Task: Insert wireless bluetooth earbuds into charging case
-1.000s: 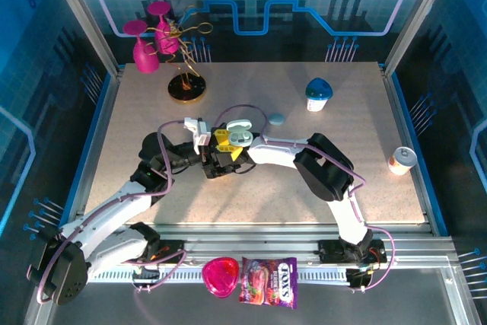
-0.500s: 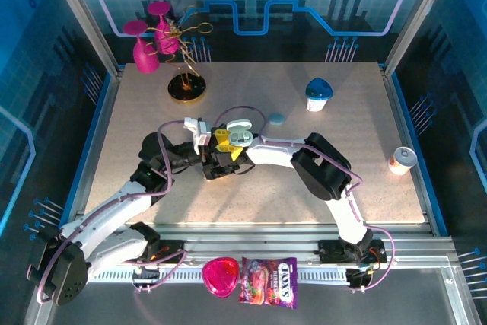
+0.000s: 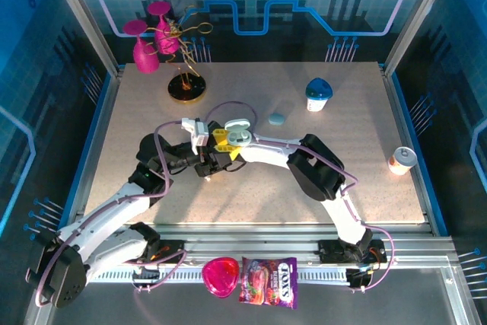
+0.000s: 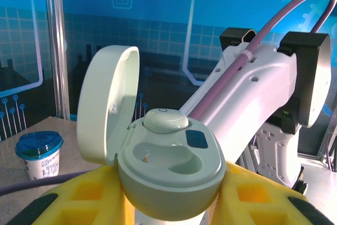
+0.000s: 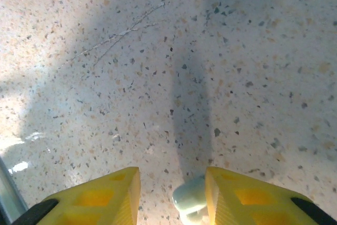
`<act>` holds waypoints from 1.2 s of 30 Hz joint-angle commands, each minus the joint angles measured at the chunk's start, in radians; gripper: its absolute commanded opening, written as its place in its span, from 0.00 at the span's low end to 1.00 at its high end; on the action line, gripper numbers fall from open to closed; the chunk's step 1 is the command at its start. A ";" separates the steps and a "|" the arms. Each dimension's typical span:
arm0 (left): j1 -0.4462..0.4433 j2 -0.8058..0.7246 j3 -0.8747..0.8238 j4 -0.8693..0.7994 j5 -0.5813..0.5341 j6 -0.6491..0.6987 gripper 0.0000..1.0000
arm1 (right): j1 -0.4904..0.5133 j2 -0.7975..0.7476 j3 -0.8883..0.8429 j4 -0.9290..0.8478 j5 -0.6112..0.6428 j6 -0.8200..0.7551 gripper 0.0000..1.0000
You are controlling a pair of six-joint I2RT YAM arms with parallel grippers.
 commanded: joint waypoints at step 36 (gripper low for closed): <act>-0.005 -0.023 0.005 0.026 -0.010 0.024 0.29 | 0.123 0.120 0.250 -0.369 0.316 -0.129 0.33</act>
